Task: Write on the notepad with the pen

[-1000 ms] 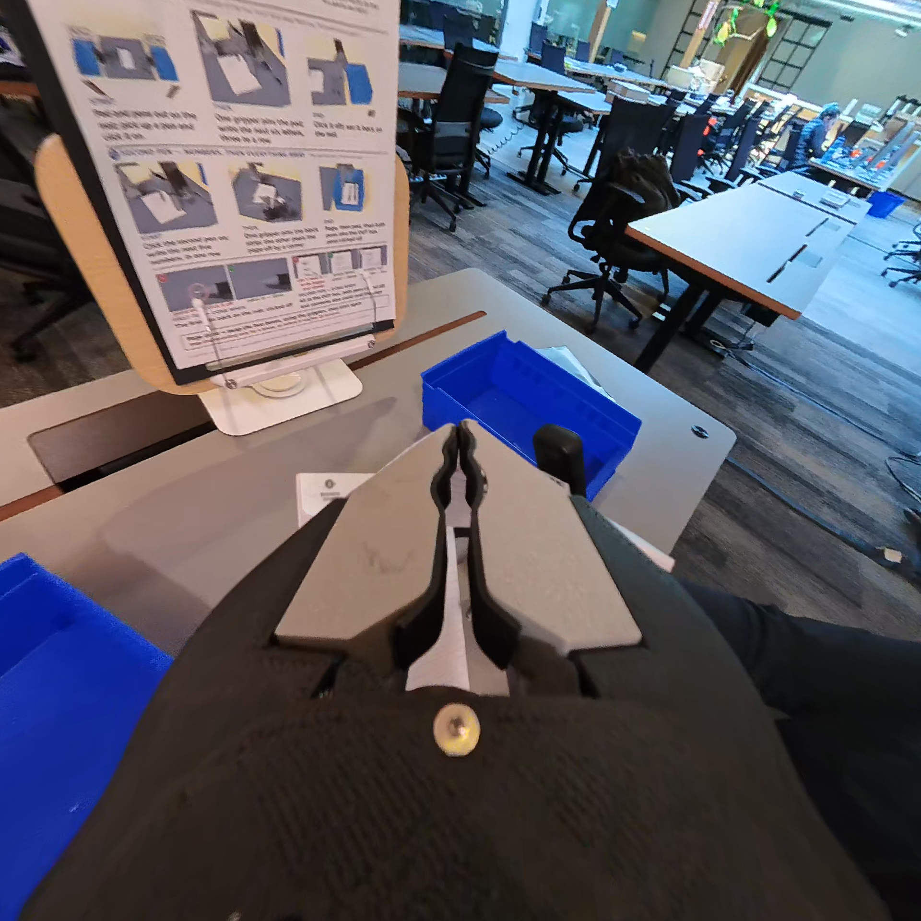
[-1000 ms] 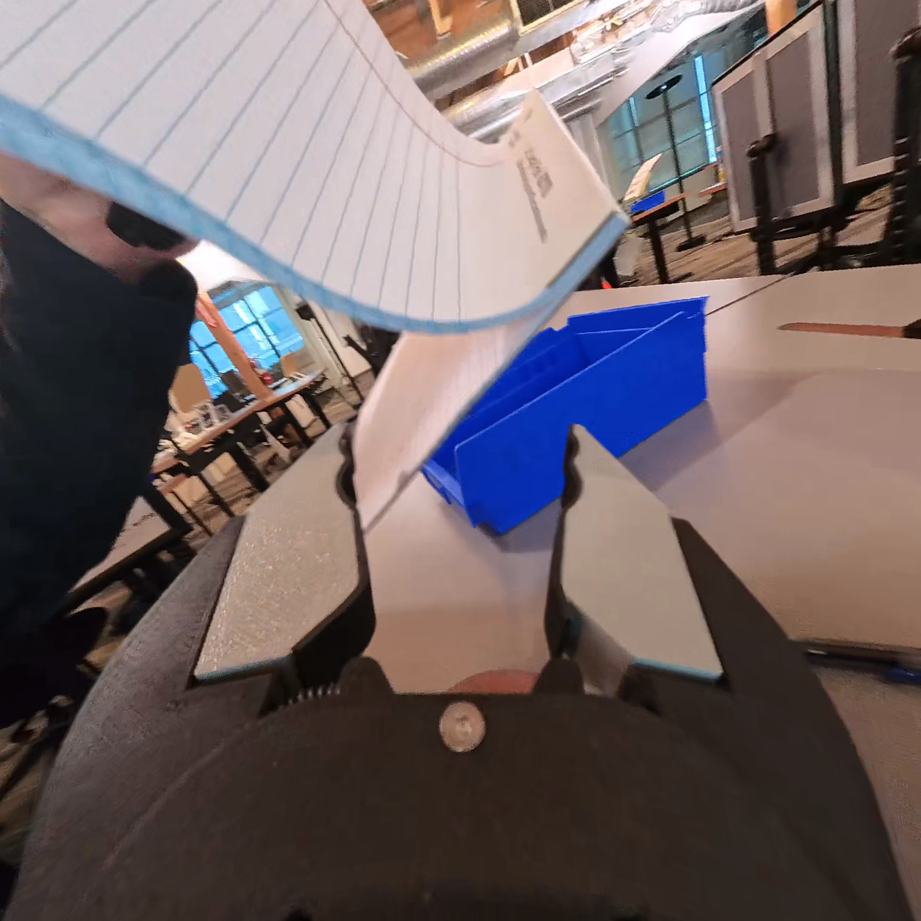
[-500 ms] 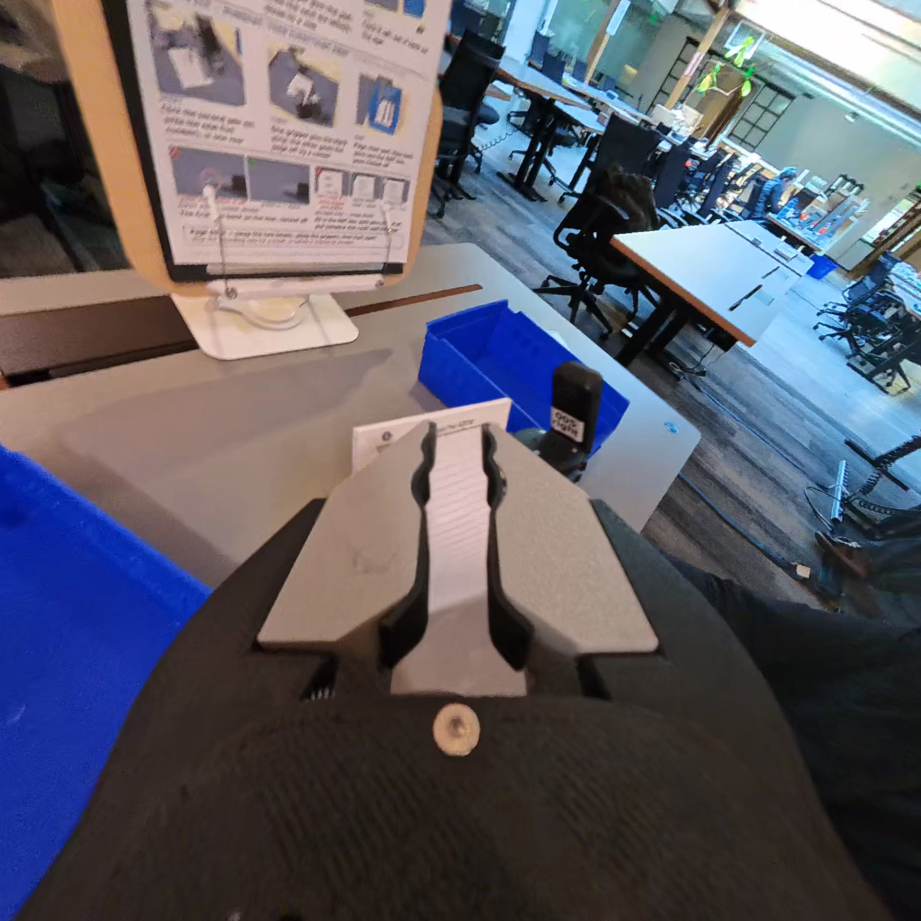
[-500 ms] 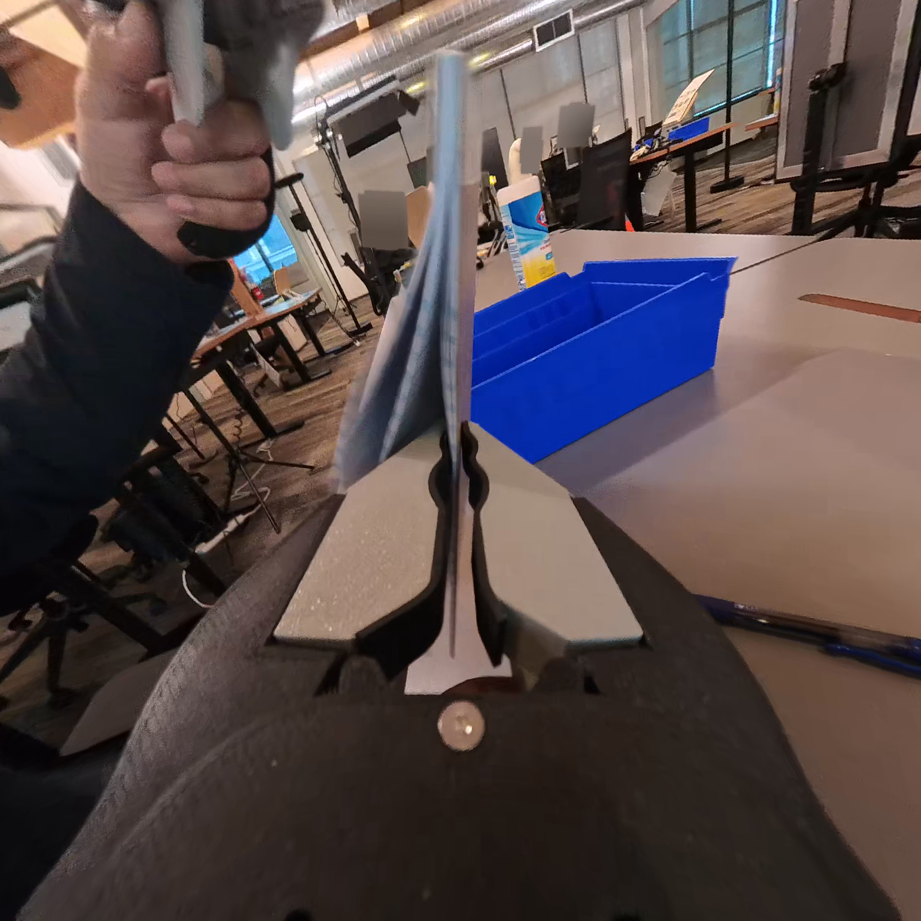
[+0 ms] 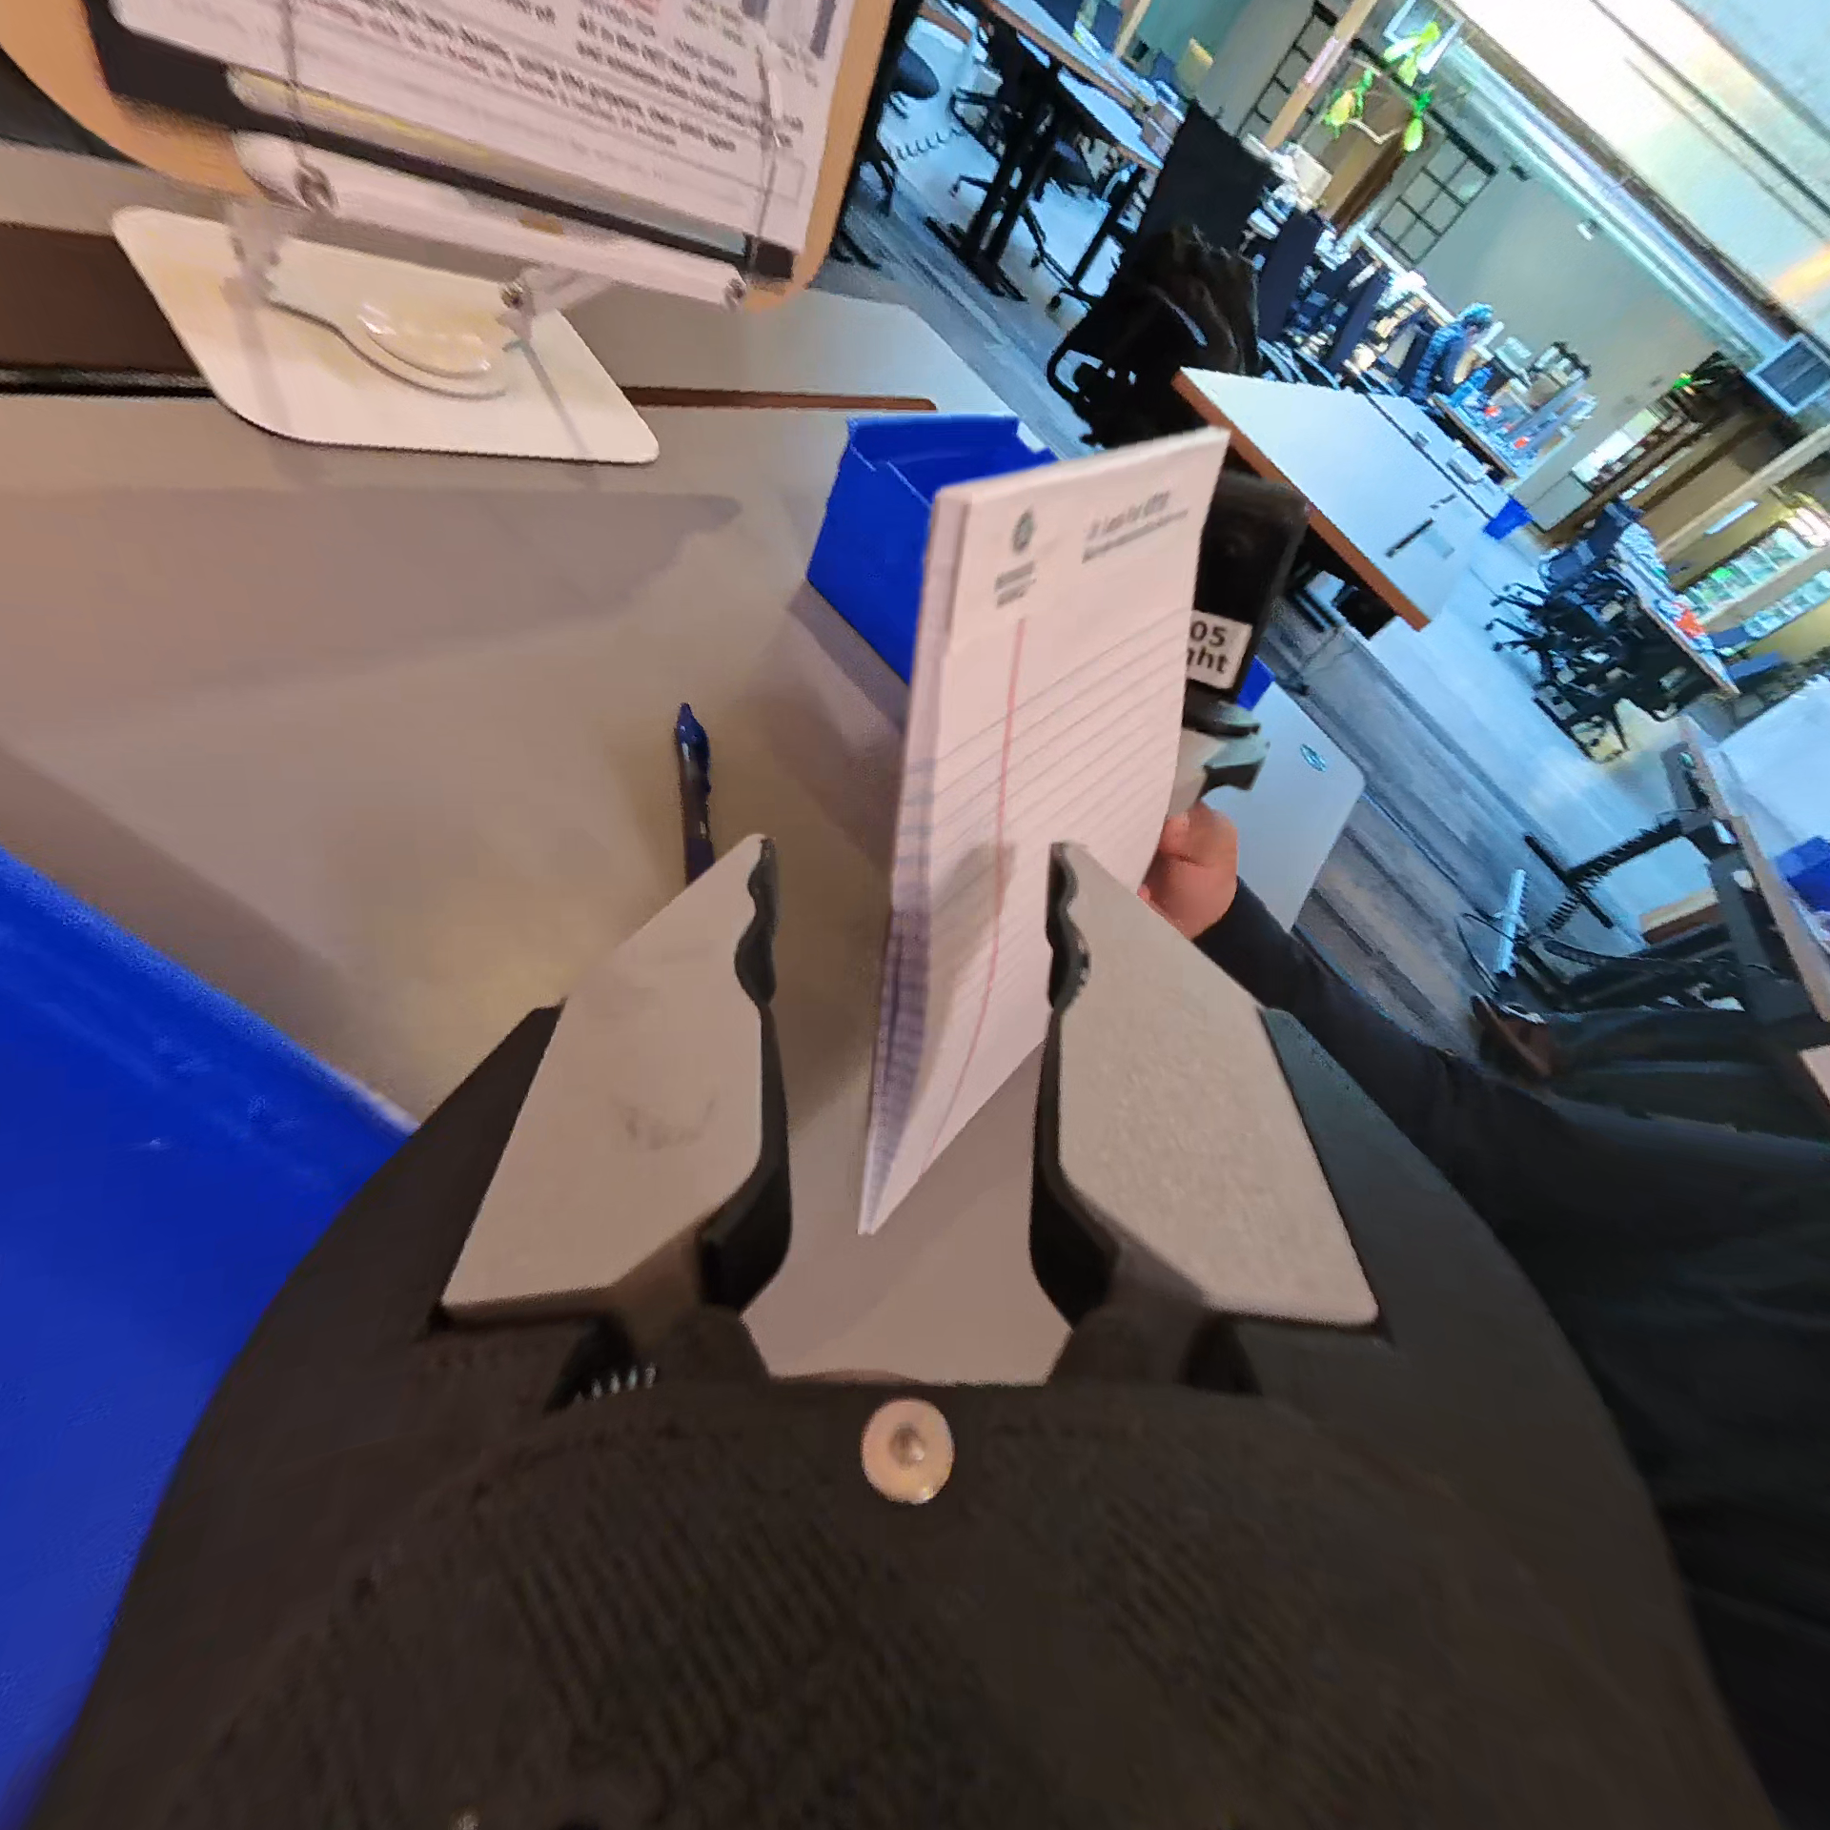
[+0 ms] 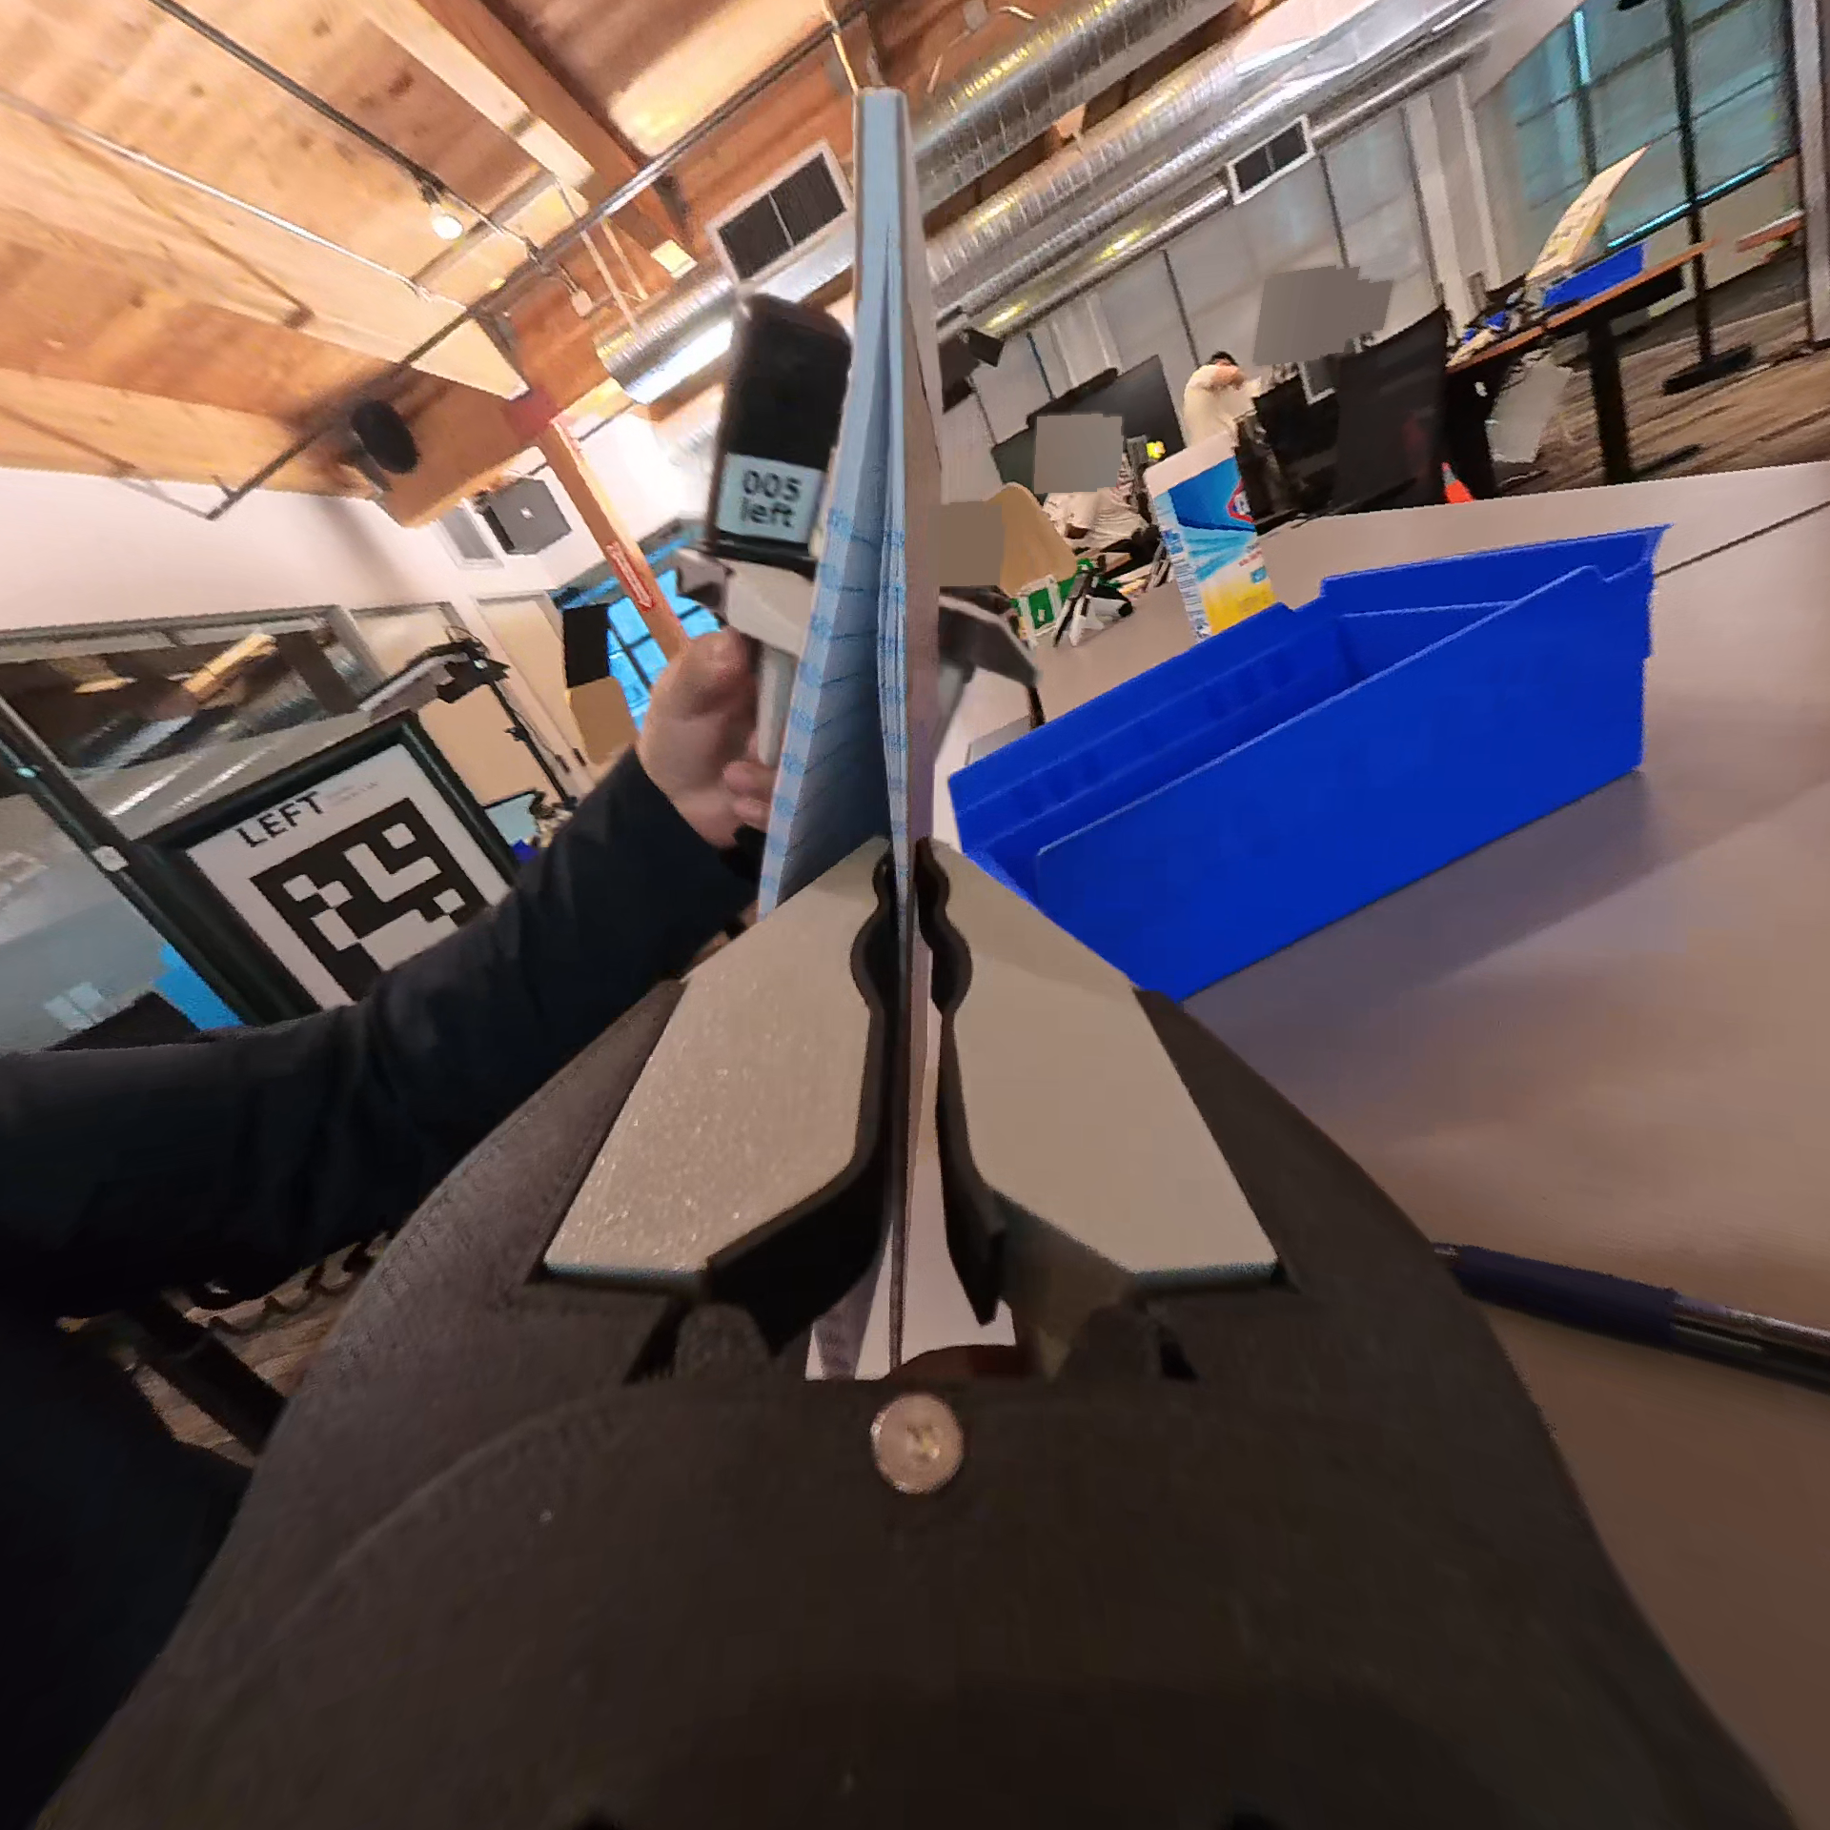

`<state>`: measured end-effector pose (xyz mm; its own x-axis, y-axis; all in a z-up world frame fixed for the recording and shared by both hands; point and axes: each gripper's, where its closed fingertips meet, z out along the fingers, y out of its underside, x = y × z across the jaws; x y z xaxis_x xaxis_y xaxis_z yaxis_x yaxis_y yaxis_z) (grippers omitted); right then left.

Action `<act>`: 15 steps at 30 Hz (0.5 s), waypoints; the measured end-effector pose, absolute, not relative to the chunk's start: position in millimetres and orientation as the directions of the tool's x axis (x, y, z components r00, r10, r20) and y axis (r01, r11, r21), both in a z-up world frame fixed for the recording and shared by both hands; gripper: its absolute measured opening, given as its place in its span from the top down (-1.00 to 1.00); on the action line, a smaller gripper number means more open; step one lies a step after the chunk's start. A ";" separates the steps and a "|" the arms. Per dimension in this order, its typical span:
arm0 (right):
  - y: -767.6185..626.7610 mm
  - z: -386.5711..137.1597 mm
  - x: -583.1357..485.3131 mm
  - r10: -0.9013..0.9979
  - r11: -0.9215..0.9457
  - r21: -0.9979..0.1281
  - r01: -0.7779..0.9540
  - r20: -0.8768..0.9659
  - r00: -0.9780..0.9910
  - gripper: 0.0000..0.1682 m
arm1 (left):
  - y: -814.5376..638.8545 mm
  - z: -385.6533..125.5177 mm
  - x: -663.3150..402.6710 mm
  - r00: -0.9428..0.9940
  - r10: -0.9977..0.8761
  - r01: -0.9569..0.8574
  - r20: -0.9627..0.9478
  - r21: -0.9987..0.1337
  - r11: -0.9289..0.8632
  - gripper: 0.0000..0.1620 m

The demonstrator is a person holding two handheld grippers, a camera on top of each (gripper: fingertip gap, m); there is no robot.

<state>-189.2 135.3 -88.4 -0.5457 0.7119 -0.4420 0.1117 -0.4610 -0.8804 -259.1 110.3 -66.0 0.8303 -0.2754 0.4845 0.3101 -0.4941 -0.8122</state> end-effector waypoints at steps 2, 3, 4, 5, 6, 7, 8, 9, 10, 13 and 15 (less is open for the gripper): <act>132.5 -86.4 -187.3 0.688 -0.471 -0.874 0.117 -0.448 -0.571 1.00 | 116.2 -72.9 -249.1 0.810 -0.308 0.311 0.500 -0.810 -0.497 0.38; 131.4 -86.4 -186.8 0.682 -0.471 -0.874 0.122 -0.448 -0.578 1.00 | 118.7 -74.7 -244.6 0.798 -0.327 0.311 0.506 -0.811 -0.496 0.50; 131.9 -87.8 -187.7 0.688 -0.466 -0.876 0.124 -0.448 -0.571 1.00 | 119.2 -73.0 -239.0 0.775 -0.363 0.315 0.517 -0.814 -0.487 0.78; 134.8 -89.7 -189.3 0.701 -0.465 -0.877 0.124 -0.450 -0.553 1.00 | 121.4 -74.4 -240.6 0.775 -0.355 0.328 0.522 -0.813 -0.481 0.81; 138.6 -91.7 -191.3 0.710 -0.471 -0.873 0.124 -0.459 -0.534 1.00 | 120.9 -74.6 -240.1 0.761 -0.363 0.341 0.537 -0.808 -0.481 0.88; 142.6 -93.6 -193.4 0.715 -0.482 -0.867 0.125 -0.472 -0.515 1.00 | 120.0 -74.1 -239.0 0.742 -0.375 0.360 0.556 -0.801 -0.478 0.93; 147.2 -96.2 -195.9 0.728 -0.489 -0.863 0.124 -0.482 -0.488 1.00 | 120.3 -76.1 -240.0 0.738 -0.370 0.375 0.564 -0.799 -0.470 0.94; 154.3 -100.9 -199.3 0.757 -0.486 -0.866 0.120 -0.485 -0.438 0.94 | 120.0 -80.6 -242.4 0.746 -0.358 0.378 0.562 -0.799 -0.468 0.95; 165.3 -107.4 -202.7 0.799 -0.472 -0.874 0.114 -0.479 -0.363 0.88 | 119.1 -85.7 -246.6 0.757 -0.339 0.380 0.558 -0.799 -0.466 0.96; 205.1 -121.5 -203.2 0.895 -0.425 -0.902 0.080 -0.432 -0.115 0.80 | 112.1 -108.8 -271.8 0.809 -0.215 0.395 0.547 -0.778 -0.489 0.97; 219.9 -122.9 -199.9 0.900 -0.432 -0.900 0.057 -0.434 -0.041 0.80 | 103.7 -127.8 -289.7 0.848 -0.120 0.387 0.516 -0.759 -0.523 0.97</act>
